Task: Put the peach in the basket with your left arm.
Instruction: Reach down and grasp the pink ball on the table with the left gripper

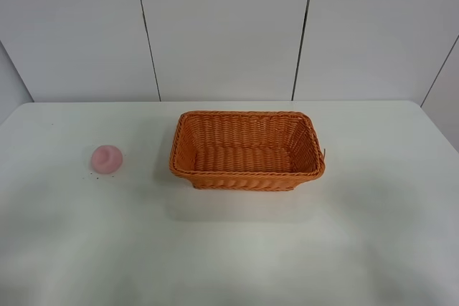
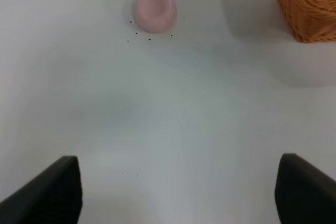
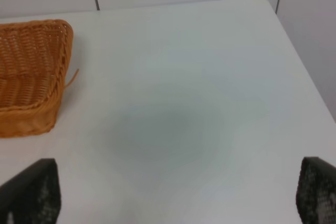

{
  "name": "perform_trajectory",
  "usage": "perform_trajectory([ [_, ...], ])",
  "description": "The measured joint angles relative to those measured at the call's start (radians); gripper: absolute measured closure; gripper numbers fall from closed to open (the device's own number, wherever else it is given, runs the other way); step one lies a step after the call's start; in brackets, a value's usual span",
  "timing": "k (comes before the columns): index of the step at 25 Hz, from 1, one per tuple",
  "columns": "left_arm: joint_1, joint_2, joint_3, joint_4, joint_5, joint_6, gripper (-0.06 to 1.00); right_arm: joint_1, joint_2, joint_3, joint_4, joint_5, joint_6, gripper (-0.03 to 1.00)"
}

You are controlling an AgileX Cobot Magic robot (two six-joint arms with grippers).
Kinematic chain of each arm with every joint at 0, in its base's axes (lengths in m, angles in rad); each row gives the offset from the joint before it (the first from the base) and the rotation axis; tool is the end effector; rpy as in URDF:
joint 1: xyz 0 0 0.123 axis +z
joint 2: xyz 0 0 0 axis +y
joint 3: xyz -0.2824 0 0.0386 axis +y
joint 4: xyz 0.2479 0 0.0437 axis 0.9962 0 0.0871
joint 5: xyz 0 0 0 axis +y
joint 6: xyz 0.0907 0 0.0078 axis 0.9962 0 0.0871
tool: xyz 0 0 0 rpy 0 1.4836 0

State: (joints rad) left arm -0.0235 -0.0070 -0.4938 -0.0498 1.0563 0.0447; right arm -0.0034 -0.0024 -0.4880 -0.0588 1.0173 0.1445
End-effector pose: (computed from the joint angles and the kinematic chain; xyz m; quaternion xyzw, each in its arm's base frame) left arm -0.0052 -0.0038 0.2759 0.0299 0.8511 -0.0193 0.5238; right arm -0.0022 -0.0045 0.2775 0.0627 0.8416 0.0084 0.5364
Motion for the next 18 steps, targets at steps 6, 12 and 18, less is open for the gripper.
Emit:
perform_trajectory([
  [6,0.0,0.0,0.0,0.0,0.0,-0.001,0.09,0.0,0.0,0.0,0.0,0.0,0.0,0.27],
  [12,0.0,0.0,-0.007,0.001,-0.012,0.0,0.09,0.0,0.0,0.0,0.0,0.0,0.0,0.27],
  [18,0.0,0.108,-0.059,0.0,-0.026,0.001,0.09,0.0,0.0,0.0,0.0,0.0,0.0,0.27],
])
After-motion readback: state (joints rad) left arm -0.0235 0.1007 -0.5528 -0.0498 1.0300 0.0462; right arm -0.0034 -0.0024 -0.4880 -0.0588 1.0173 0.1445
